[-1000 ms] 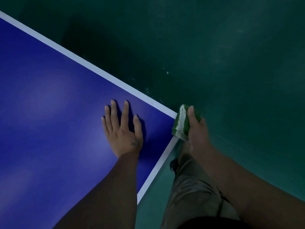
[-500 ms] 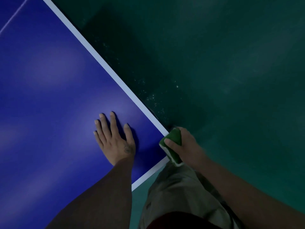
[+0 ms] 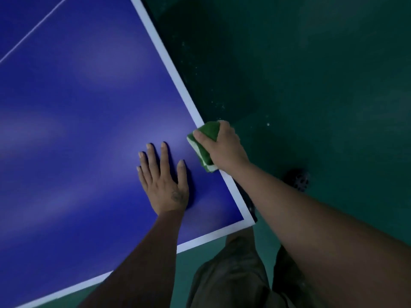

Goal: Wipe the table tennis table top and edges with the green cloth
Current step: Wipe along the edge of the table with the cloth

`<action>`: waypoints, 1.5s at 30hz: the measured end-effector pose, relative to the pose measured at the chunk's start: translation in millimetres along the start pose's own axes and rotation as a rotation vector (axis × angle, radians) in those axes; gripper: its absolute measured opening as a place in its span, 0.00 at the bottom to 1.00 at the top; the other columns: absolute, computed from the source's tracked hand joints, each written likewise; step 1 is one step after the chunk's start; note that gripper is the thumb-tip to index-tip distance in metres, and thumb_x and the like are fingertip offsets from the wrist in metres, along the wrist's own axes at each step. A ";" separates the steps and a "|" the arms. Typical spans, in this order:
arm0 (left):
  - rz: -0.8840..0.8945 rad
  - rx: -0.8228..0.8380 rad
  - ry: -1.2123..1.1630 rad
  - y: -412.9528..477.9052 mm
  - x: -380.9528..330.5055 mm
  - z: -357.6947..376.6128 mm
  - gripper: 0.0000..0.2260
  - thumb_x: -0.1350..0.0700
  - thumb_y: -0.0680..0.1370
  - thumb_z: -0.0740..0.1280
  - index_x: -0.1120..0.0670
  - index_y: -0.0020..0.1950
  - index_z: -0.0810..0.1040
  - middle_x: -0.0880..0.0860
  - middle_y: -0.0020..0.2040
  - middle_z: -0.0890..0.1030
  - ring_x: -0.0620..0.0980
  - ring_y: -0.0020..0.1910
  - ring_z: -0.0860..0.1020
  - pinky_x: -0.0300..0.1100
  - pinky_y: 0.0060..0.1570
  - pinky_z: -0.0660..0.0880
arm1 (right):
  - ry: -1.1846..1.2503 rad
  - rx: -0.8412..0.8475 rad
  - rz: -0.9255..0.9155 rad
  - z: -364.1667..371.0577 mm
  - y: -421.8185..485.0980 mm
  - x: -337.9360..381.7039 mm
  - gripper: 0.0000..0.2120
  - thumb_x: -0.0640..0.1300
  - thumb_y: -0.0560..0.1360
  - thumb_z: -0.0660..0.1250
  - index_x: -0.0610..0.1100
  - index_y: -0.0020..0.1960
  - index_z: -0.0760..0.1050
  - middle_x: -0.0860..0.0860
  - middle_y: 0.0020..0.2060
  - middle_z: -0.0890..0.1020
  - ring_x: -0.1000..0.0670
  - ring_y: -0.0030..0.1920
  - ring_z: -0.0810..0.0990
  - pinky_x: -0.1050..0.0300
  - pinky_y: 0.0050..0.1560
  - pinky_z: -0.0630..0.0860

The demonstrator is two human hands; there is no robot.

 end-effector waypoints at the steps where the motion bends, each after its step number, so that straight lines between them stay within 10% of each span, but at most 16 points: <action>1: -0.101 0.007 0.000 8.0 1.5 1.1 0.30 0.37 0.87 0.52 0.44 0.89 0.56 0.50 0.89 0.52 0.55 0.88 0.48 0.61 0.85 0.47 | 0.015 -0.006 0.001 1.1 1.5 -1.7 0.38 0.68 0.79 0.71 0.45 0.78 0.67 0.45 0.69 0.76 0.41 0.68 0.77 0.38 0.70 0.75; 13: -0.372 -0.068 -0.050 144.8 -15.9 3.1 0.33 0.31 0.84 0.49 0.39 0.88 0.54 0.47 0.89 0.50 0.53 0.88 0.46 0.60 0.85 0.41 | -0.122 -0.017 0.071 -15.8 -108.6 -115.8 0.47 0.75 0.73 0.60 0.49 0.83 0.64 0.55 0.71 0.74 0.51 0.72 0.73 0.66 0.68 0.61; 22: -0.374 -0.050 -0.044 144.3 -19.9 0.3 0.32 0.33 0.85 0.52 0.40 0.88 0.56 0.48 0.89 0.52 0.53 0.88 0.47 0.59 0.85 0.41 | -0.152 0.040 -0.025 -3.6 -3.5 -15.3 0.47 0.76 0.76 0.62 0.43 0.81 0.63 0.46 0.72 0.75 0.44 0.71 0.74 0.48 0.70 0.71; 28: -0.385 -0.048 -0.032 144.4 -20.2 0.0 0.31 0.33 0.85 0.52 0.40 0.88 0.56 0.47 0.89 0.52 0.53 0.88 0.47 0.60 0.85 0.42 | -0.028 0.077 -0.024 -7.3 1.9 -7.7 0.40 0.69 0.77 0.70 0.48 0.80 0.65 0.61 0.60 0.74 0.57 0.62 0.73 0.56 0.64 0.68; 33: -0.374 -0.053 -0.025 143.8 -22.9 -1.1 0.31 0.34 0.85 0.52 0.40 0.88 0.57 0.48 0.89 0.52 0.53 0.88 0.47 0.60 0.85 0.43 | -0.194 0.219 0.065 -24.7 -75.3 -81.8 0.44 0.72 0.75 0.66 0.54 0.84 0.59 0.56 0.72 0.73 0.52 0.73 0.73 0.59 0.71 0.64; 45: -0.362 -0.098 -0.026 142.0 -20.8 -3.5 0.31 0.34 0.85 0.54 0.41 0.87 0.59 0.49 0.89 0.54 0.54 0.88 0.49 0.60 0.85 0.44 | 0.004 0.005 0.023 3.5 45.6 33.1 0.41 0.74 0.74 0.70 0.48 0.75 0.69 0.50 0.64 0.80 0.44 0.62 0.82 0.45 0.65 0.78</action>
Point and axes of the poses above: each hand's wrist, its own y-axis towards the middle knuckle, its own z-axis out of the palm, x = y × z, the point moved 10 cm from there along y, towards the middle knuckle
